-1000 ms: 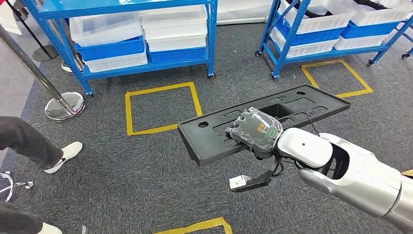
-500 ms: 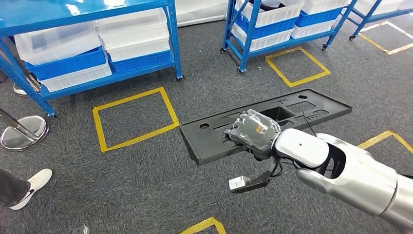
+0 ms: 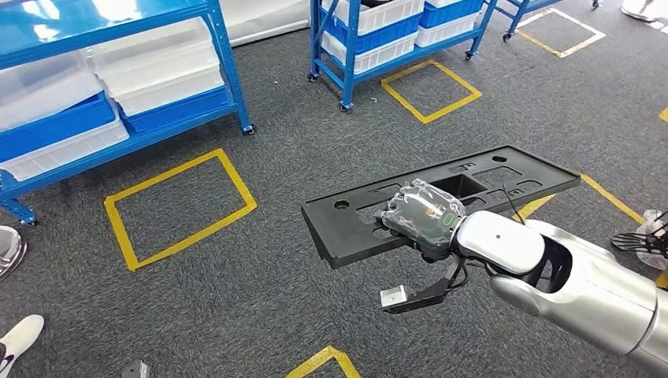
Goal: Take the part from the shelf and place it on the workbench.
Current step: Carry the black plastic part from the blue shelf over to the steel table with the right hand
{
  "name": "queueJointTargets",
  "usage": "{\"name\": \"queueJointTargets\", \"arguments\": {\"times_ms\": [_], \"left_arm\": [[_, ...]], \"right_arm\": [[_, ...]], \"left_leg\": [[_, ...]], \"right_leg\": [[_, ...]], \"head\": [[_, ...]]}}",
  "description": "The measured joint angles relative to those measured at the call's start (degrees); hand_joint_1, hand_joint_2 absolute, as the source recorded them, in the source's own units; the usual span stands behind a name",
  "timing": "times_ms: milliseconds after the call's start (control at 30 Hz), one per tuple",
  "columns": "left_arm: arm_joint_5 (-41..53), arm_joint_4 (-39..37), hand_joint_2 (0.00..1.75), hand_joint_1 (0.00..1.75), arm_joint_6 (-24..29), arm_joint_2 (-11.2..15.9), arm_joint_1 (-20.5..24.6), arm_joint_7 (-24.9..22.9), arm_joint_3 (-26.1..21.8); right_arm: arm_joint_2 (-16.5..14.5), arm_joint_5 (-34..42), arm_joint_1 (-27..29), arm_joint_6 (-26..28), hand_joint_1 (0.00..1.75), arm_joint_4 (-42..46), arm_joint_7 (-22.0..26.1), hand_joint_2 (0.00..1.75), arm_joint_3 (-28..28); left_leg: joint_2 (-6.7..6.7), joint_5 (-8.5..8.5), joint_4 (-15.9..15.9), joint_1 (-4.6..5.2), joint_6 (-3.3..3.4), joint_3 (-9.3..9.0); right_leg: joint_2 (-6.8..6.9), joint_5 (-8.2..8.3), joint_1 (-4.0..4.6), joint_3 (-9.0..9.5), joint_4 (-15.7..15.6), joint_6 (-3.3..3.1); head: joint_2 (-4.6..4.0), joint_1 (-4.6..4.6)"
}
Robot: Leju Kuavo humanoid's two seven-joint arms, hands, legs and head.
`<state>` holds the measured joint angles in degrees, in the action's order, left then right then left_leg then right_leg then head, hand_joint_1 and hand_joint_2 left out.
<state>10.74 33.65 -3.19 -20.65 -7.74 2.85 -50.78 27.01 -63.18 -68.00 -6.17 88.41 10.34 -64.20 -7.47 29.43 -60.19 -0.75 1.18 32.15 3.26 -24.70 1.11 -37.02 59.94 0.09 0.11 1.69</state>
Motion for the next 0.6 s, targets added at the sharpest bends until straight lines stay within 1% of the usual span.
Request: {"name": "queueJointTargets", "arguments": {"times_ms": [33,67,100,133,167,200,233,267,300,333,367,400,433,467,500,533,567,600], "left_arm": [[-0.01,0.00,1.75,0.00,0.00,0.03,0.01,-0.02,0.21],[-0.01,0.01,1.75,0.00,0.01,0.07,-0.03,-0.05,0.38],[-0.05,0.03,1.75,0.00,0.02,0.11,-0.10,-0.09,0.48],[-0.15,0.06,1.75,0.00,0.07,0.16,-0.19,-0.16,0.53],[-0.26,0.09,1.75,0.00,0.12,0.19,-0.34,-0.24,0.55],[-0.39,0.12,1.75,0.00,0.16,0.21,-0.48,-0.32,0.57],[-0.50,0.14,1.75,0.00,0.22,0.22,-0.62,-0.40,0.61],[-0.59,0.15,1.75,0.00,0.26,0.24,-0.74,-0.45,0.67],[-0.71,0.16,1.75,0.00,0.30,0.24,-0.81,-0.48,0.75],[-0.81,0.17,1.75,0.00,0.34,0.25,-0.86,-0.49,0.85],[-0.92,0.20,1.75,0.00,0.37,0.25,-0.91,-0.51,0.94],[-1.00,0.23,1.75,0.00,0.38,0.26,-0.94,-0.52,1.05],[-1.04,0.27,1.75,0.00,0.38,0.26,-0.95,-0.54,1.18],[-1.07,0.31,1.75,0.00,0.38,0.26,-0.92,-0.56,1.32],[-1.09,0.36,1.75,0.00,0.37,0.26,-0.81,-0.56,1.46],[-1.10,0.40,1.75,0.00,0.37,0.21,-0.74,-0.57,1.59],[-1.11,0.48,1.75,0.00,0.39,0.18,-0.72,-0.57,1.66],[-1.11,0.55,1.75,0.00,0.40,0.14,-0.77,-0.56,1.71]], "right_arm": [[0.07,0.02,0.04,-0.02,1.75,0.05,-0.01,1.75,0.00],[0.11,0.04,0.01,-0.03,1.75,0.13,0.00,1.75,-0.01],[0.11,0.06,-0.03,-0.03,1.75,0.20,0.01,1.75,-0.02],[0.10,0.07,-0.01,-0.03,1.75,0.25,0.00,1.75,-0.04],[0.10,0.07,0.01,-0.03,1.75,0.27,0.00,1.75,-0.09],[0.10,0.07,0.10,-0.04,1.75,0.27,0.00,1.75,-0.17],[0.09,0.08,0.25,-0.04,1.75,0.27,0.01,1.75,-0.28],[0.09,0.11,0.37,-0.06,1.75,0.28,0.02,1.75,-0.39],[0.09,0.20,0.45,-0.08,1.75,0.29,0.04,1.75,-0.47],[0.09,0.32,0.48,-0.10,1.75,0.29,0.03,1.75,-0.51],[0.10,0.44,0.46,-0.14,1.75,0.30,0.02,1.75,-0.54],[0.09,0.55,0.41,-0.21,1.75,0.30,0.01,1.75,-0.55],[0.08,0.64,0.37,-0.28,1.75,0.29,-0.01,1.75,-0.56],[0.07,0.70,0.37,-0.36,1.75,0.29,-0.01,1.75,-0.57],[0.13,0.74,0.38,-0.44,1.75,0.29,-0.01,1.75,-0.57],[0.22,0.77,0.41,-0.48,1.75,0.30,0.00,1.75,-0.55],[0.34,0.75,0.39,-0.51,1.75,0.33,0.01,1.75,-0.52],[0.46,0.74,0.31,-0.55,1.75,0.36,0.01,1.75,-0.49]], "left_leg": [[0.10,0.26,0.00,-0.07,-0.24,-0.23],[1.17,0.84,-0.59,-0.15,-0.41,-0.12],[2.83,1.91,-2.23,-0.23,-0.52,0.55],[4.81,3.38,-4.97,-0.35,-0.54,1.90],[6.22,4.96,-8.54,-0.34,-0.55,3.76],[6.82,6.13,-11.99,-0.32,-0.58,5.66],[7.05,6.39,-14.24,-0.31,-0.63,7.06],[7.16,5.51,-14.59,-0.32,-0.66,7.64],[7.36,3.60,-12.78,-0.36,-0.68,7.19],[8.02,1.23,-9.43,-0.45,-0.70,6.02],[9.45,-0.42,-6.14,-0.59,-0.70,4.77],[10.78,-1.39,-3.64,-0.73,-0.64,3.74],[11.79,-1.64,-2.25,-0.74,-0.53,3.18],[12.19,-1.37,-1.92,-0.65,-0.33,2.99],[11.60,-1.46,-1.69,-0.54,-0.04,2.85],[10.82,-1.60,-1.39,-0.48,0.30,2.69],[10.06,-1.73,-1.04,-0.51,0.71,2.43],[9.25,-1.84,-0.69,-0.55,1.05,2.17]], "right_leg": [[-0.74,0.19,-0.15,0.35,-0.46,-0.23],[-1.45,0.41,-0.35,0.77,-1.01,-0.54],[-2.09,0.62,-0.57,1.21,-1.53,-0.87],[-2.71,0.73,-0.77,1.47,-1.82,-1.12],[-3.40,0.70,-0.78,1.55,-1.87,-1.34],[-4.21,0.63,-0.76,1.54,-1.77,-1.47],[-5.13,0.50,-0.75,1.55,-1.59,-1.54],[-6.11,0.33,-0.78,1.55,-1.33,-1.52],[-7.07,0.10,-0.86,1.56,-0.97,-1.39],[-7.96,-0.20,-0.98,1.54,-0.52,-1.17],[-8.77,-0.56,-1.05,1.37,0.04,-0.85],[-9.55,-0.82,-1.14,1.07,0.57,-0.51],[-10.25,-0.95,-1.27,0.70,0.94,-0.12],[-10.97,-0.92,-1.43,0.34,1.06,0.28],[-11.72,-0.75,-1.63,0.11,0.99,0.64],[-11.79,-0.69,-1.77,-0.06,0.95,0.94],[-10.76,-0.95,-1.69,-0.35,1.40,1.21],[-8.96,-1.77,-1.57,-1.12,2.94,1.46]], "head": [[0.01,0.04],[0.01,0.05],[0.00,0.10],[0.00,0.15],[-0.01,0.16],[-0.01,0.20],[-0.01,0.22],[-0.01,0.21],[-0.01,0.22],[-0.01,0.24],[-0.01,0.21],[0.00,0.20],[0.00,0.18],[0.01,0.21],[0.01,0.23],[0.01,0.26],[0.01,0.16],[0.01,0.00]]}}
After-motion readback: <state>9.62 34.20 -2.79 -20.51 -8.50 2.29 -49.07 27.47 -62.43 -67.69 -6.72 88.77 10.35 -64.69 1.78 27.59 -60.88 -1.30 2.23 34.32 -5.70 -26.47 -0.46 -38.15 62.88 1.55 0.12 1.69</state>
